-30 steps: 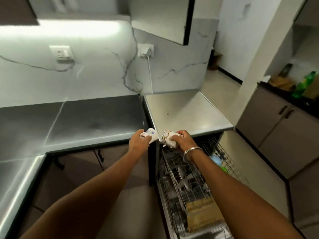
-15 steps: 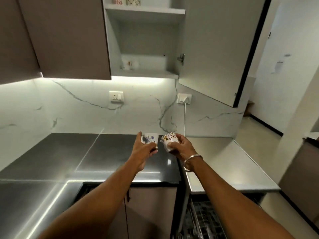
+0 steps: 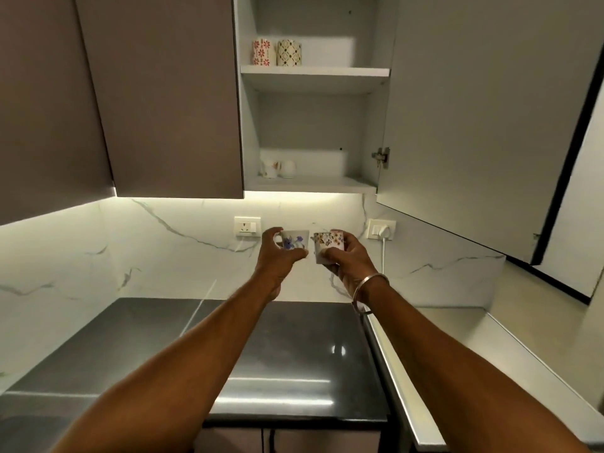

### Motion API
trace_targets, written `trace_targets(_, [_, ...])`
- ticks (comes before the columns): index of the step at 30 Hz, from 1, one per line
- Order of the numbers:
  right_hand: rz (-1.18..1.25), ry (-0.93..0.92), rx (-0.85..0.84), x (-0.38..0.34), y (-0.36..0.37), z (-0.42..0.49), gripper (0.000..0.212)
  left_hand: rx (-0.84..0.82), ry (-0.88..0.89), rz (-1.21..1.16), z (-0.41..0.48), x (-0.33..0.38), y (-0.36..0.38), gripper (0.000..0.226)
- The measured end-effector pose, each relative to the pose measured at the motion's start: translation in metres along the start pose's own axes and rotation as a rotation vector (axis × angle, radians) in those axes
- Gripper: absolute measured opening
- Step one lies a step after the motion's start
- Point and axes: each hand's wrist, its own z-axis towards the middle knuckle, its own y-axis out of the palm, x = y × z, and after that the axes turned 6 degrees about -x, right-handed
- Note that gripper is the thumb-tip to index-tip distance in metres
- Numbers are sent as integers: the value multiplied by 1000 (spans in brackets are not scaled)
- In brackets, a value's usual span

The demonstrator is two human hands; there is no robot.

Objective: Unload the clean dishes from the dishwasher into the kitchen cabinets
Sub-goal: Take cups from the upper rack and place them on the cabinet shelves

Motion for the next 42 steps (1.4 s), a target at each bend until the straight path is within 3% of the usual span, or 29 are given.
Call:
trace_targets(15, [-79,-184,-23,-39,20,178,67,82,156,11,161,37,-19,79])
trace_targets(23, [-254,-220,-30,-58,30,261,69,182,206,210,245,48,-30,76])
trace_targets(37, [-473,-55,84,-51,41,372,78,234,144,595,360,34,-31,77])
trace_targets(42, [-335,21,51,-51,48,378,66,242,96,725,373,23,-38,74])
